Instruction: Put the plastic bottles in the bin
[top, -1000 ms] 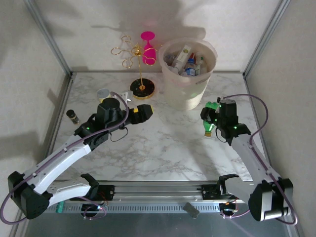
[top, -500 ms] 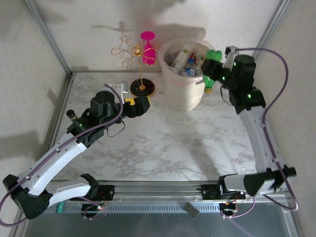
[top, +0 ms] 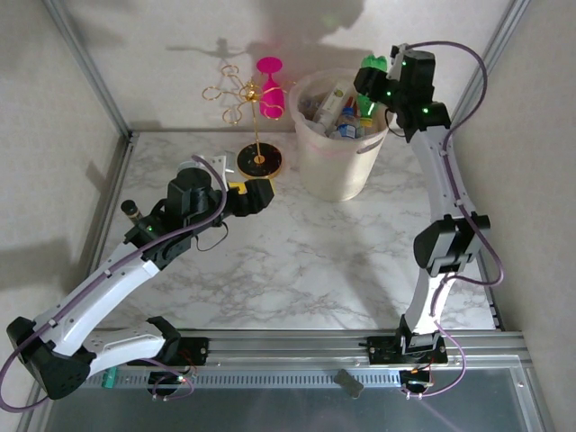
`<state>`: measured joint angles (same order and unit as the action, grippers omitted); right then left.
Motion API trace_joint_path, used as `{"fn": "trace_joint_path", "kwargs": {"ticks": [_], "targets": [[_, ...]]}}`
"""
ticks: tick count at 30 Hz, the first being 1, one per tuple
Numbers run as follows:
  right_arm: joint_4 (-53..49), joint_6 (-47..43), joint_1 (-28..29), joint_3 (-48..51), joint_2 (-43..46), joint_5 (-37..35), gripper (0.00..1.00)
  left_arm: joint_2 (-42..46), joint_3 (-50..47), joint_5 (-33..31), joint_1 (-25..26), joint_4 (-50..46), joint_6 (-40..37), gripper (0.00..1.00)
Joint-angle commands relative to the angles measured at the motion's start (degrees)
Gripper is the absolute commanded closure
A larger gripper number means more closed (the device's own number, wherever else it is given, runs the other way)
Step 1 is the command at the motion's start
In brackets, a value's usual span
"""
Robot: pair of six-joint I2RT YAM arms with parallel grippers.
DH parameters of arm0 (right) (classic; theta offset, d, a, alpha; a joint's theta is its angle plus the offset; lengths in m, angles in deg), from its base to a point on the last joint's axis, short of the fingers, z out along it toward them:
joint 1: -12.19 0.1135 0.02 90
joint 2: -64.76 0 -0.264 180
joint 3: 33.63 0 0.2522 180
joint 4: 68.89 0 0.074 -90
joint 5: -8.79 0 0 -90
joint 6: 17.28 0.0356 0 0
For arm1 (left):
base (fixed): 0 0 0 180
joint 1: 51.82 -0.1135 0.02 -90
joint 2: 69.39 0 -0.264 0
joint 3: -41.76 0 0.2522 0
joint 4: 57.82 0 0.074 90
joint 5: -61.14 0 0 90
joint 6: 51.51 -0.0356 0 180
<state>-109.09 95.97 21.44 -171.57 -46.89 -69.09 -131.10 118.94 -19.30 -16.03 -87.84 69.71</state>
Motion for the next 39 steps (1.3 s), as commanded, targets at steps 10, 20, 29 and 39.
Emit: {"fn": "trace_joint_path", "kwargs": {"ticks": [10, 20, 29, 39], "targets": [[-1.8, 0.6, 0.1, 1.6, -4.4, 3.3, 0.42, -1.7, -1.6, -0.2, -0.4, 2.6, -1.3, 0.08], [-3.1, -0.6, 0.2, -0.2, -4.1, 1.9, 0.23, -1.6, -1.5, -0.5, -0.5, 2.5, -1.7, 0.07], [-5.2, -1.8, -0.3, -2.1, -2.2, -0.1, 0.21, -0.2, -1.0, -1.6, -0.6, 1.5, -1.8, 0.07], [-6.6, -3.3, -0.4, -0.1, 1.5, -2.0, 0.26, 3.1, -0.8, -3.8, -0.5, 0.0, -2.3, 0.05]]}}
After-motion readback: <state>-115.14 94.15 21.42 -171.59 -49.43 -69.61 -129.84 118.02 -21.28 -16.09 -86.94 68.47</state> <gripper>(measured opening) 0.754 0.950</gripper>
